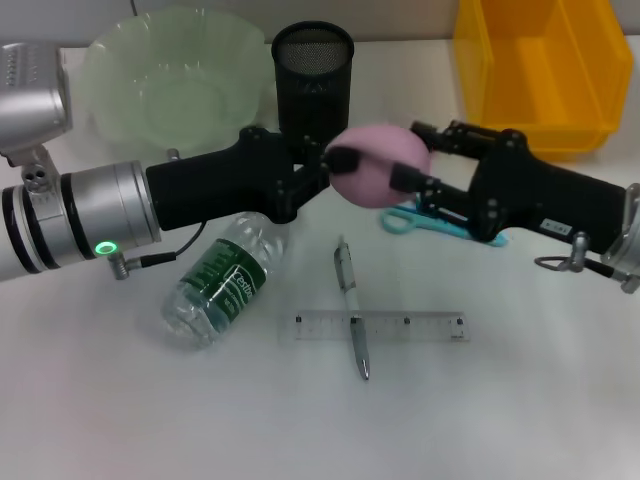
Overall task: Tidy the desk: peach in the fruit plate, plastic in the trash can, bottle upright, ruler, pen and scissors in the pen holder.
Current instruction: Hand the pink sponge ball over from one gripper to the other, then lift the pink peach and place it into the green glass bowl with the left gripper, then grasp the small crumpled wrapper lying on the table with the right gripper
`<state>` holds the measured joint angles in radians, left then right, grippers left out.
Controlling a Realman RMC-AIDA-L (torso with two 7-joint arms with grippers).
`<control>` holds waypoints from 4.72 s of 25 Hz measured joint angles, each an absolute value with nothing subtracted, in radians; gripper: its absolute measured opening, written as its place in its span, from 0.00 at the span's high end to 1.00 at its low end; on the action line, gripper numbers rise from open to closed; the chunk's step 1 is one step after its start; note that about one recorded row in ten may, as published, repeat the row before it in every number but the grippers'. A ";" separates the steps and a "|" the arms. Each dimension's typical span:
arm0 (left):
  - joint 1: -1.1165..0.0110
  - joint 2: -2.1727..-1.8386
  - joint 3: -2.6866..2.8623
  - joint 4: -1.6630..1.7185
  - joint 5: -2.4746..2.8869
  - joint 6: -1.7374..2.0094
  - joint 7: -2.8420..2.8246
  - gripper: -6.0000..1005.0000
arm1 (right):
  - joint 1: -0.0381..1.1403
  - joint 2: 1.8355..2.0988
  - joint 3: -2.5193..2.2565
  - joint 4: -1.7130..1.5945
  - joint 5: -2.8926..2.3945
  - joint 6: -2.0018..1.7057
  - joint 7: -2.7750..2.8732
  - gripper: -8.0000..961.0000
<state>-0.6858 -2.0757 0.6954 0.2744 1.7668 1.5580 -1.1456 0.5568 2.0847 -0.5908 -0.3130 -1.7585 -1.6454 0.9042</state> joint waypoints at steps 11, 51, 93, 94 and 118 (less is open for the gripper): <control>-0.676 -2.071 0.693 0.302 1.571 1.346 -1.127 0.96 | 0.483 2.077 -0.549 -0.347 -1.721 -1.629 0.902 0.29; -0.560 -2.053 0.850 0.371 1.269 1.224 -1.042 0.18 | 0.577 2.013 -0.685 -0.606 -1.728 -1.577 1.435 0.30; -0.380 -1.989 0.977 0.451 1.400 1.739 -1.156 0.18 | 1.091 2.085 -1.093 -0.484 -2.630 -0.914 1.921 0.31; -0.379 -1.991 0.977 0.451 1.400 1.739 -1.157 0.18 | 1.091 2.086 -1.093 -0.475 -2.622 -0.906 1.919 0.31; -0.371 -2.012 0.946 0.453 1.400 1.755 -1.155 0.18 | 1.021 2.084 -1.105 -0.467 -2.481 -0.822 1.865 0.99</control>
